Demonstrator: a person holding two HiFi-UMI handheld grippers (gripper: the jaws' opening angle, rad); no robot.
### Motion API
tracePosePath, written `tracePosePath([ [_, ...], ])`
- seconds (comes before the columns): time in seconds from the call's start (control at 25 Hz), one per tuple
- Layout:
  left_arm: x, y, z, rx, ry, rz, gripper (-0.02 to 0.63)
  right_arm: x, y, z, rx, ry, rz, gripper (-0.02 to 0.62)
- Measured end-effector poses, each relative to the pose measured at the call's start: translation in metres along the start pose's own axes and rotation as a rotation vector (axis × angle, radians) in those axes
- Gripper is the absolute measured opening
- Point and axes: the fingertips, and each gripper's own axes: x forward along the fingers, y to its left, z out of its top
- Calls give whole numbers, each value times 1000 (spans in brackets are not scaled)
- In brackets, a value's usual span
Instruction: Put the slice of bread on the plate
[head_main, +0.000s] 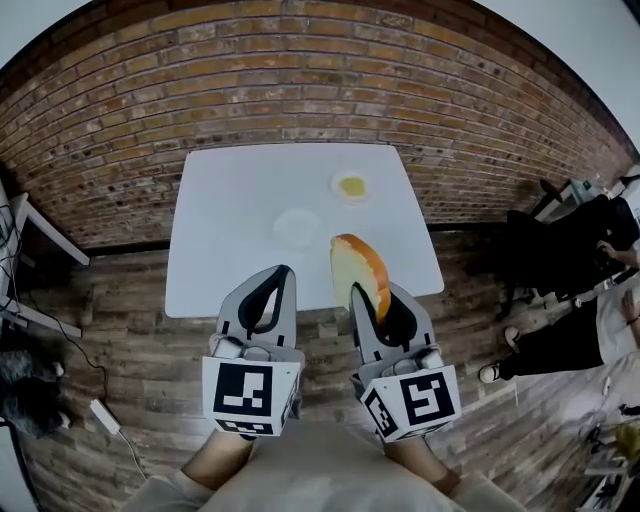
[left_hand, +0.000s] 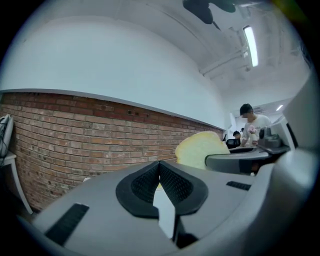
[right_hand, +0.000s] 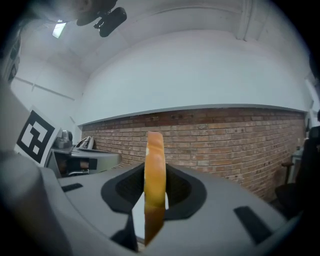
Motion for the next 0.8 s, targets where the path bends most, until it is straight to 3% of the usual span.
tracePosePath([
  [0.36,80,52,-1,-11,30,-46,11,88,-22,1,8,21,-43,100],
  [0.8,130,62,-12,-8,67,-46,11,128,-57,-11,37,55,-39,98],
])
